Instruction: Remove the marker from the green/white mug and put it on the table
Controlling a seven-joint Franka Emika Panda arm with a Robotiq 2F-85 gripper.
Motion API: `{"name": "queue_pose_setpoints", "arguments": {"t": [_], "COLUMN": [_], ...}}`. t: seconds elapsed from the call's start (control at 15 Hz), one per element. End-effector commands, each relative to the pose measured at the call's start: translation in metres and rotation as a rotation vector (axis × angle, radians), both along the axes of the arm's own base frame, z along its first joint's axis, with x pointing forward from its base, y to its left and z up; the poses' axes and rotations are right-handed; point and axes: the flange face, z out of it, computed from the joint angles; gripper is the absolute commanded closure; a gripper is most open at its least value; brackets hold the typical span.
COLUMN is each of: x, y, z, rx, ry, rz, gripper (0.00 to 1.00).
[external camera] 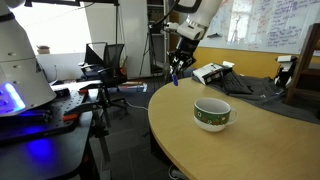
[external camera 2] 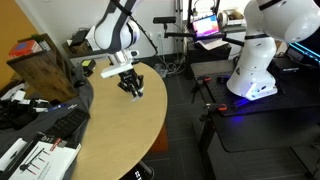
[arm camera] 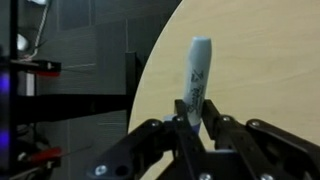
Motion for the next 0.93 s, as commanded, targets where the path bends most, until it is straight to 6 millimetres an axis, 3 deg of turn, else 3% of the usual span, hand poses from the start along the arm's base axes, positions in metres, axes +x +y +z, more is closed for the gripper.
{"name": "queue_pose_setpoints", "arguments": {"t": [0.0, 0.27, 0.47, 0.53, 0.67, 0.87], "x": [0.007, 0.02, 0.03, 0.033, 0.036, 0.031], "y": [0.022, 0.024, 0.015, 0.014, 0.012, 0.006], "z": [-0.026, -0.076, -0.101, -0.104, -0.103, -0.082], "rx": [-0.108, -0.222, -0.276, -0.284, -0.289, -0.292], "ry": [0.098, 0.168, 0.187, 0.188, 0.184, 0.157], "rz": [-0.137, -0.32, -0.441, -0.449, -0.446, -0.358], "gripper": [0.94, 0.94, 0.94, 0.51, 0.43, 0.21]}}
